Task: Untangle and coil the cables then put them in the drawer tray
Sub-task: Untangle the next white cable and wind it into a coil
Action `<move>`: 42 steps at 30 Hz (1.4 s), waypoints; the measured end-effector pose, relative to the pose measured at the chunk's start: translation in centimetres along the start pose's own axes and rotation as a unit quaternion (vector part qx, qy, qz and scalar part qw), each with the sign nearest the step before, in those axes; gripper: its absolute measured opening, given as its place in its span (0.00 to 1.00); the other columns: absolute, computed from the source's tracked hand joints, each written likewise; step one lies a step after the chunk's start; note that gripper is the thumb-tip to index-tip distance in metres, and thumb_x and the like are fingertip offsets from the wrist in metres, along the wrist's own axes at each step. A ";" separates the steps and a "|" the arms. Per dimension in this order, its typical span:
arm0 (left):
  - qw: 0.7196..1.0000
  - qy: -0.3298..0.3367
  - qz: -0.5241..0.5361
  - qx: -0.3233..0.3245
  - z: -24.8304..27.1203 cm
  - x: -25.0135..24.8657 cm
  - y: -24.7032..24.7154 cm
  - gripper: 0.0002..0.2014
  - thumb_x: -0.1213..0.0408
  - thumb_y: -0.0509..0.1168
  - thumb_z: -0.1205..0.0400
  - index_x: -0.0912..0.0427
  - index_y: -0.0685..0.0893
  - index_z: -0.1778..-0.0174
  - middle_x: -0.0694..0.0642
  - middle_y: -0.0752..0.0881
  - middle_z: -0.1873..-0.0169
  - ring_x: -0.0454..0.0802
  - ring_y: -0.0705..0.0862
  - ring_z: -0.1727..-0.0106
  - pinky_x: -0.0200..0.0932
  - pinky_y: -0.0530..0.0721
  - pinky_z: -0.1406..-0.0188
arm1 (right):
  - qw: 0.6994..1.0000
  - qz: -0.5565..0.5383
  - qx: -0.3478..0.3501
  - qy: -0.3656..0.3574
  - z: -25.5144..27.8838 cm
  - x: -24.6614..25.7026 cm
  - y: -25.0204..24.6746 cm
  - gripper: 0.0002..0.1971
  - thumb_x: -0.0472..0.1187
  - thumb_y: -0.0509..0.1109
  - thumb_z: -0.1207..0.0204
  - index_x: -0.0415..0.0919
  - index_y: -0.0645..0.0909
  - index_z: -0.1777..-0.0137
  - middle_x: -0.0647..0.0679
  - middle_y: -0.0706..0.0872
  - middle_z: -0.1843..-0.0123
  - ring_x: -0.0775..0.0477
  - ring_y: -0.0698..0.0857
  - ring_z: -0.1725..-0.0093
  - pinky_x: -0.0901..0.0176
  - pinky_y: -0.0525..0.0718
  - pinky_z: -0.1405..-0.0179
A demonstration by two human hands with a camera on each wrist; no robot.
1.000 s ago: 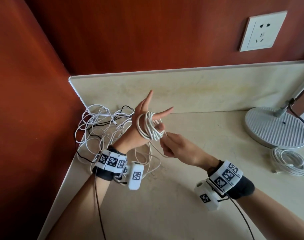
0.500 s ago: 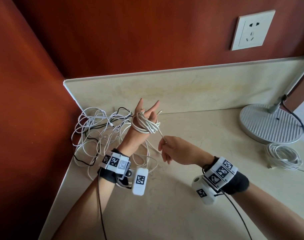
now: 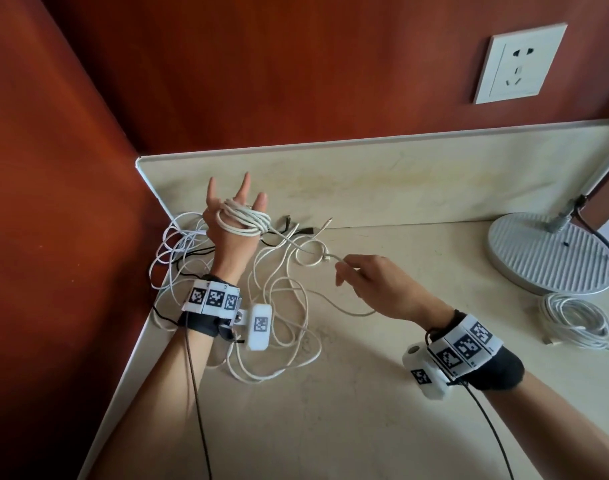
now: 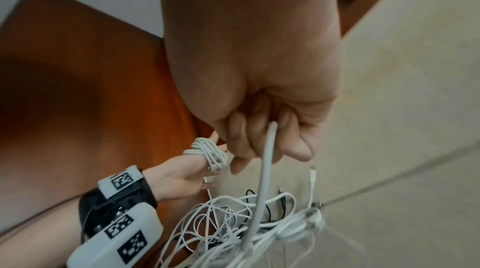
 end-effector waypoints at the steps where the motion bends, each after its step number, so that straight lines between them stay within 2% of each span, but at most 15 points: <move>1: 0.998 0.019 -0.063 0.002 -0.1 -0.1 0.2 0.46 0.31 0.69 0.21 0.45 0.56 0.14 0.24 0.83 0.33 0.50 0.84 0.27 0.63 0.81 0.28 | 0.999 0.039 0.011 -0.026 0.3 1.0 0.3 0.19 0.53 0.58 0.08 0.46 0.86 0.54 0.54 0.78 0.74 0.53 0.76 0.75 0.57 0.77 0.68; 3: 0.977 0.052 -0.206 0.029 0.4 -0.8 1.6 0.46 0.21 0.64 0.27 0.27 0.56 0.14 0.38 0.78 0.21 0.59 0.78 0.22 0.70 0.73 0.23 | 0.988 0.133 0.036 -0.074 0.9 2.7 1.2 0.20 0.56 0.56 0.08 0.45 0.81 0.55 0.54 0.75 0.74 0.44 0.76 0.71 0.48 0.77 0.66; 7: 0.906 0.118 -0.392 0.109 3.6 -2.7 4.1 0.33 0.28 0.62 0.21 0.35 0.79 0.21 0.53 0.51 0.09 0.63 0.63 0.18 0.64 0.68 0.24 | 0.963 0.191 0.021 -0.187 2.1 7.0 0.5 0.23 0.60 0.57 0.09 0.46 0.73 0.61 0.50 0.71 0.74 0.35 0.71 0.69 0.52 0.69 0.70; 9: 0.879 0.159 -0.406 0.192 5.6 -3.5 6.2 0.35 0.27 0.58 0.22 0.34 0.75 0.19 0.53 0.46 0.09 0.63 0.59 0.16 0.66 0.65 0.21 | 0.951 0.203 -0.024 -0.231 2.0 8.6 -1.3 0.23 0.63 0.59 0.10 0.47 0.80 0.59 0.48 0.79 0.71 0.36 0.75 0.69 0.54 0.69 0.72; 14: 0.867 0.229 -0.236 0.374 12.3 -7.1 9.8 0.51 0.38 0.80 0.29 0.33 0.60 0.12 0.42 0.48 0.10 0.49 0.49 0.12 0.67 0.54 0.13 | 0.955 0.142 -0.076 -0.250 0.7 9.8 -5.2 0.18 0.66 0.69 0.18 0.56 0.91 0.55 0.60 0.79 0.72 0.52 0.73 0.74 0.56 0.72 0.74; 17: 0.871 0.292 -0.127 0.374 14.5 -10.1 9.4 0.53 0.50 0.87 0.34 0.31 0.60 0.18 0.28 0.46 0.16 0.51 0.55 0.15 0.69 0.62 0.17 | 0.979 0.010 -0.057 -0.194 -0.6 8.2 -6.0 0.14 0.63 0.81 0.28 0.55 0.94 0.55 0.60 0.89 0.67 0.54 0.82 0.71 0.54 0.79 0.71; 19: 0.884 0.273 -0.086 0.370 14.2 -11.0 8.5 0.61 0.52 0.88 0.35 0.23 0.52 0.17 0.33 0.47 0.16 0.60 0.60 0.15 0.72 0.69 0.19 | 0.982 -0.052 -0.057 -0.170 -1.0 7.4 -6.2 0.16 0.59 0.85 0.31 0.49 0.88 0.67 0.54 0.83 0.73 0.56 0.77 0.75 0.55 0.77 0.73; 22: 0.890 0.251 -0.089 0.371 13.6 -11.4 7.9 0.58 0.35 0.79 0.31 0.18 0.42 0.16 0.43 0.53 0.11 0.58 0.59 0.12 0.67 0.63 0.15 | 0.976 -0.165 -0.048 -0.134 -1.3 6.3 -5.5 0.20 0.48 0.85 0.31 0.48 0.78 0.76 0.52 0.71 0.79 0.60 0.70 0.78 0.72 0.69 0.75; 27: 0.911 0.159 0.002 0.380 13.1 -11.2 8.1 0.63 0.22 0.71 0.39 0.30 0.45 0.11 0.40 0.57 0.16 0.50 0.54 0.10 0.70 0.66 0.16 | 0.940 -0.323 0.043 -0.101 -2.1 5.2 -2.9 0.20 0.43 0.68 0.13 0.22 0.81 0.56 0.29 0.79 0.67 0.52 0.80 0.68 0.68 0.83 0.66; 30: 0.906 0.129 0.048 0.400 13.2 -11.7 7.5 0.54 0.23 0.72 0.36 0.20 0.53 0.15 0.43 0.58 0.13 0.58 0.63 0.12 0.68 0.68 0.16 | 0.895 -0.426 0.114 -0.074 -2.4 4.0 -2.1 0.16 0.40 0.59 0.07 0.27 0.79 0.48 0.33 0.74 0.66 0.39 0.71 0.70 0.61 0.72 0.63; 32: 0.891 0.187 0.057 0.410 13.9 -14.1 7.0 0.47 0.28 0.65 0.25 0.38 0.61 0.11 0.36 0.58 0.12 0.42 0.60 0.12 0.50 0.65 0.13 | 0.864 -0.479 0.149 -0.045 -2.4 3.2 -1.3 0.12 0.36 0.56 0.07 0.30 0.77 0.48 0.47 0.75 0.70 0.50 0.67 0.73 0.61 0.67 0.69; 34: 0.882 0.241 0.078 0.396 14.0 -16.1 6.8 0.45 0.29 0.56 0.20 0.52 0.63 0.10 0.37 0.57 0.11 0.36 0.62 0.14 0.37 0.62 0.15 | 0.857 -0.486 0.164 -0.036 -2.3 2.7 -0.3 0.09 0.35 0.59 0.08 0.29 0.77 0.44 0.55 0.71 0.72 0.57 0.62 0.76 0.63 0.60 0.76; 36: 0.899 0.247 0.059 0.357 12.6 -16.2 6.7 0.42 0.23 0.50 0.22 0.38 0.66 0.13 0.51 0.57 0.10 0.52 0.61 0.12 0.52 0.59 0.11 | 0.869 -0.463 0.172 -0.028 -1.9 2.6 1.2 0.18 0.44 0.68 0.11 0.25 0.77 0.48 0.52 0.62 0.74 0.55 0.58 0.77 0.61 0.56 0.78; 39: 0.913 0.262 -0.012 0.312 10.5 -15.3 6.5 0.42 0.31 0.54 0.15 0.61 0.71 0.15 0.36 0.60 0.12 0.53 0.60 0.12 0.63 0.57 0.12 | 0.935 -0.326 0.132 -0.041 -1.2 3.9 2.3 0.20 0.44 0.63 0.09 0.38 0.76 0.65 0.48 0.65 0.73 0.52 0.61 0.75 0.61 0.61 0.77; 42: 0.924 0.285 -0.024 0.254 8.8 -15.8 5.7 0.26 0.37 0.53 0.11 0.35 0.70 0.16 0.47 0.68 0.15 0.57 0.75 0.25 0.55 0.69 0.19 | 0.986 -0.110 0.036 -0.120 -0.2 6.2 1.2 0.15 0.39 0.57 0.06 0.47 0.75 0.57 0.63 0.77 0.67 0.57 0.73 0.69 0.70 0.72 0.65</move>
Point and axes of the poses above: each hand's wrist, its own z-axis away from the middle knuckle, its own y-axis out of the palm, x = y × z, the point moved 10 cm from there along -z, towards the middle knuckle
